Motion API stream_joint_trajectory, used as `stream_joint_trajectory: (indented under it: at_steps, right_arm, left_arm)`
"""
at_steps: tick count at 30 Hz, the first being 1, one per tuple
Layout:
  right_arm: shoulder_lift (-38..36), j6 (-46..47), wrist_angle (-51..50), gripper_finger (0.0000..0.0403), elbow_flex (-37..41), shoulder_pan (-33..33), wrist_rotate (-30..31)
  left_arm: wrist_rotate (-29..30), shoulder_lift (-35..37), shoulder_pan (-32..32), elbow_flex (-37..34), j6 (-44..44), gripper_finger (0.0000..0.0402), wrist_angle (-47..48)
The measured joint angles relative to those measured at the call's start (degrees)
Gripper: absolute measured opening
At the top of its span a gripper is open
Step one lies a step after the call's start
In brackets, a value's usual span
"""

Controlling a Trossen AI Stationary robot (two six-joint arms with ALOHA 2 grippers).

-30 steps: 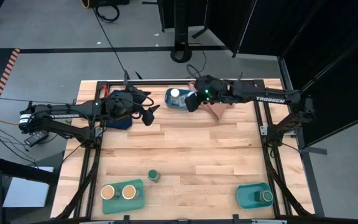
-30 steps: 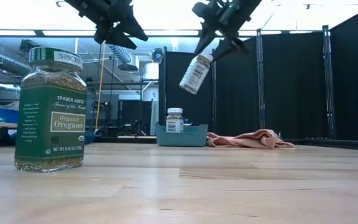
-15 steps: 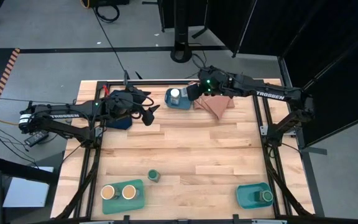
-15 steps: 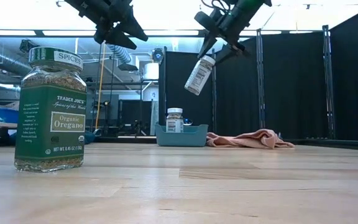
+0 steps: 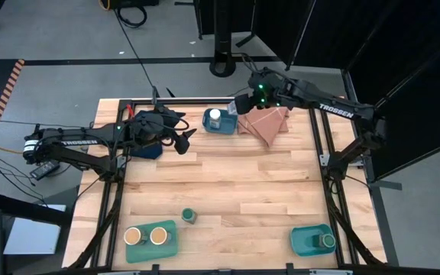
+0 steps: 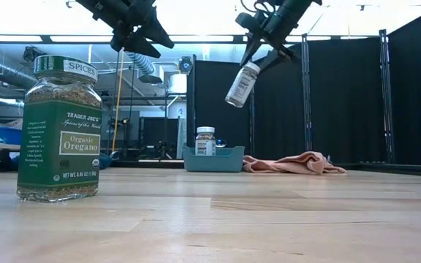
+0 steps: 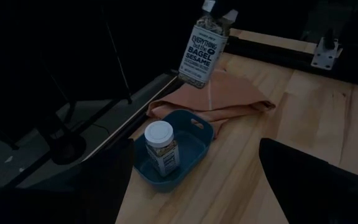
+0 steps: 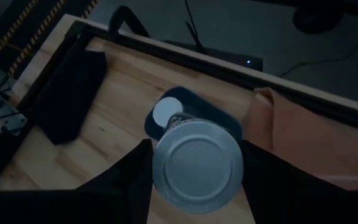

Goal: Sort spices by type
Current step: Put the white seasoning bottle into the blue bin

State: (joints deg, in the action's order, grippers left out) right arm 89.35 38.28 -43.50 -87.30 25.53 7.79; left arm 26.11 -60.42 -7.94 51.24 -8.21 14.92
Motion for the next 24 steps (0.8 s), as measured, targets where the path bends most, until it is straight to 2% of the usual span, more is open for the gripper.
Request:
stream_joint_trajectory:
  at_steps: [5,12,16,24]
  right_arm:
    - [5.30,0.10,-3.27,0.0206,-4.68,0.97,-2.99]
    - [18.83,-5.51,-17.43,0.0206,-22.35,0.80,-2.92]
    - [23.67,-7.24,-25.84,0.0206,-29.45,0.78,0.05]
    - [25.94,-8.36,-25.19,0.0206,-31.01,0.58,-0.16]
  left_arm:
    - [-0.01,0.00,0.02,0.00,0.01,0.0351,0.01]
    - [-0.19,0.00,0.00,0.00,0.02,0.0351,0.22]
    - [-0.26,0.00,0.02,0.00,0.07,0.0351,0.26]
    - [-0.31,0.00,0.01,0.00,0.17,0.0351,0.26]
